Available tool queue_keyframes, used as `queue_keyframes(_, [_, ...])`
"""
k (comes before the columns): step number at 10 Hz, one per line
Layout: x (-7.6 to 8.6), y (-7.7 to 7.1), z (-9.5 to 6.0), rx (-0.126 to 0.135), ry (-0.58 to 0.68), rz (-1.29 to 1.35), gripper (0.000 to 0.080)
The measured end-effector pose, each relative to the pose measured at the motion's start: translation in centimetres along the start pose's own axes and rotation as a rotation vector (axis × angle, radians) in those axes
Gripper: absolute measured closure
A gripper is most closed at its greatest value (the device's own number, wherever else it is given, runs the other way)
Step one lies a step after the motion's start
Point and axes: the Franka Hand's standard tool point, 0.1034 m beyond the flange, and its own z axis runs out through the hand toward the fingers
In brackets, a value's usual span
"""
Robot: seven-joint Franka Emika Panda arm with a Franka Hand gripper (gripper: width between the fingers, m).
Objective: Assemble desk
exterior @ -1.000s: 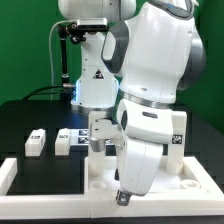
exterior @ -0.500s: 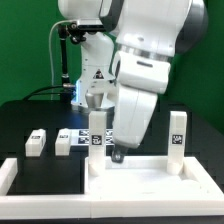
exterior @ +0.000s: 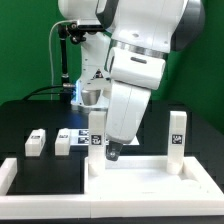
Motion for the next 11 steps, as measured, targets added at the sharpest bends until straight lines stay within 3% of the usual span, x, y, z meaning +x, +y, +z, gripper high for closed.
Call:
queue_keyframes(1, [-1.6, -0.2, -0.6, 0.023, -0.006, 0.016, 0.0151])
queue_keyframes(2, [-4.5, -1.0, -1.3, 0.069, -0.019, 0.046, 0.0151])
queue_keyframes(4, [-8.8, -1.9, -2.0, 0.084, -0.031, 0.161, 0.0151])
queue_keyframes(5, [-9.9, -2.5, -1.7, 0.094, -0.040, 0.212, 0.0151])
queue_keyframes(9, [-9.9, -3.0, -1.0, 0.104, -0.045, 0.593, 0.0151])
queue_keyframes(10, [-11.2, -3.9, -0.1, 0.145, -0.014, 0.749, 0.0151])
queue_keyframes(11, [-13.5, -4.5, 0.4, 0.167, -0.015, 0.783, 0.0151])
